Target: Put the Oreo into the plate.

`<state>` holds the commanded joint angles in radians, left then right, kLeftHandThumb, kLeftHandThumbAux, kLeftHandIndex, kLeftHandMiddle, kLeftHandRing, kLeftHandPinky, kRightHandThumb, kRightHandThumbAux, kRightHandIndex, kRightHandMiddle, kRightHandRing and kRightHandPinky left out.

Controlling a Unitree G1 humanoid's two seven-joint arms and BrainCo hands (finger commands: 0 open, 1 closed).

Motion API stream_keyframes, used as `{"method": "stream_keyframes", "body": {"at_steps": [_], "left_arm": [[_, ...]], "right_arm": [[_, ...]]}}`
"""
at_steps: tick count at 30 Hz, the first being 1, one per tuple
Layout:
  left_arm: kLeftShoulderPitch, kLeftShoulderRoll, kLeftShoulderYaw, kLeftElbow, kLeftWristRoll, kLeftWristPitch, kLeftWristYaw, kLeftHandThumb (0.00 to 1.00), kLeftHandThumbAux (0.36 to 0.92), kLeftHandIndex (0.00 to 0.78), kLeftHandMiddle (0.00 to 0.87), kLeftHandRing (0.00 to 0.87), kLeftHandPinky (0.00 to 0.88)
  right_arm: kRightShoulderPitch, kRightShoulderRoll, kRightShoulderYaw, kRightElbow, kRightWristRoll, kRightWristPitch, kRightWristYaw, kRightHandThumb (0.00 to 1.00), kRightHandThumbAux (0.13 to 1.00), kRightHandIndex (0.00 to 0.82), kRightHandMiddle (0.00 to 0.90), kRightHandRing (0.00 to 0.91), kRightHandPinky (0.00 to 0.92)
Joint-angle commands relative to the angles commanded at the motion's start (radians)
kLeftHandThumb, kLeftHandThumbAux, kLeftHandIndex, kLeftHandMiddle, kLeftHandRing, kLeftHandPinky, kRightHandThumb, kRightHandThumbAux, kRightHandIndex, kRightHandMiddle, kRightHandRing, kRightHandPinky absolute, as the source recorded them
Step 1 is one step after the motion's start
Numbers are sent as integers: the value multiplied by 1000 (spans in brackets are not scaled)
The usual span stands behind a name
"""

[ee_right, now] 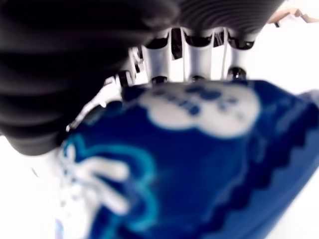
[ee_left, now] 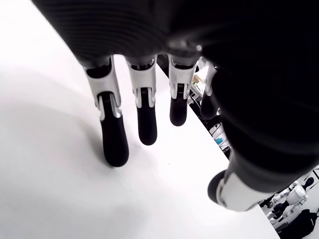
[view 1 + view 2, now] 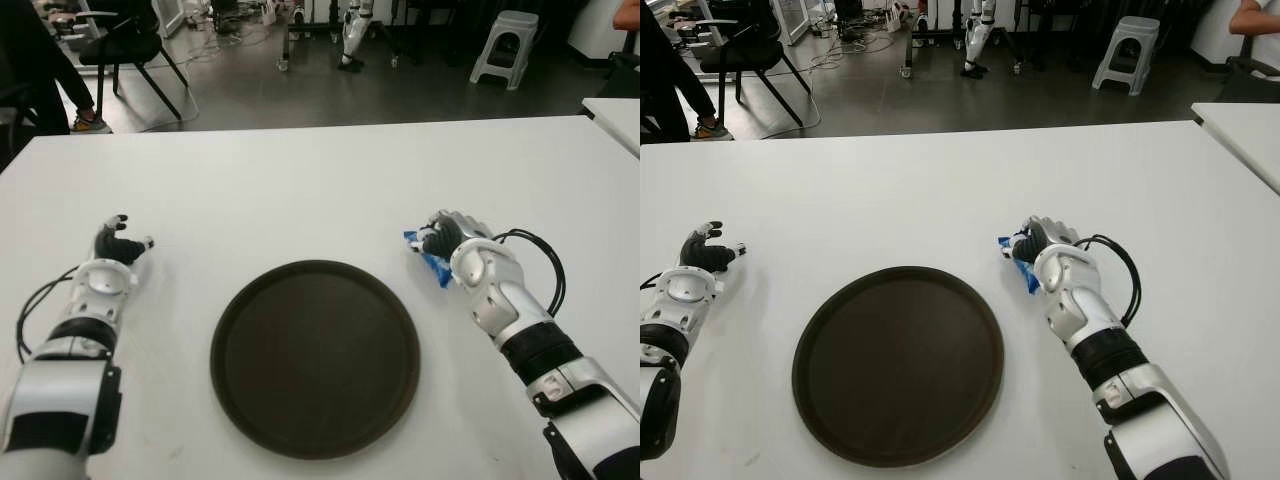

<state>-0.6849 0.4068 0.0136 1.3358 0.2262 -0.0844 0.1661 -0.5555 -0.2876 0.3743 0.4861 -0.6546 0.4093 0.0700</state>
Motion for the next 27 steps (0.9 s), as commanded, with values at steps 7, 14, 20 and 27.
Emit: {"method": "stream_keyframes", "body": {"at_steps": [7,14,20,27], "left_arm": [[1,1,-1,0,1,-5,0,261,765,57,133,175,202],[-1,1,-7,0,7,2,1,242,765,49,127,165,176],[-1,1,-2,0,0,1,-2,234,763,45,126,172,198],[-1,1,-1,0,0,0,-2,266,764,50,130,173,203]], "right_arm": [[1,3,-16,-29,6,-36,-45,705,721,440,786,791,787],[18,8,-48,-71,37,-86,-66,704,722,440,784,789,786],[41,15,-72,-128,59,-113,-82,704,722,439,785,788,784],[55,16,-81,-166,62,-118,-79,704,722,439,786,788,784]]}}
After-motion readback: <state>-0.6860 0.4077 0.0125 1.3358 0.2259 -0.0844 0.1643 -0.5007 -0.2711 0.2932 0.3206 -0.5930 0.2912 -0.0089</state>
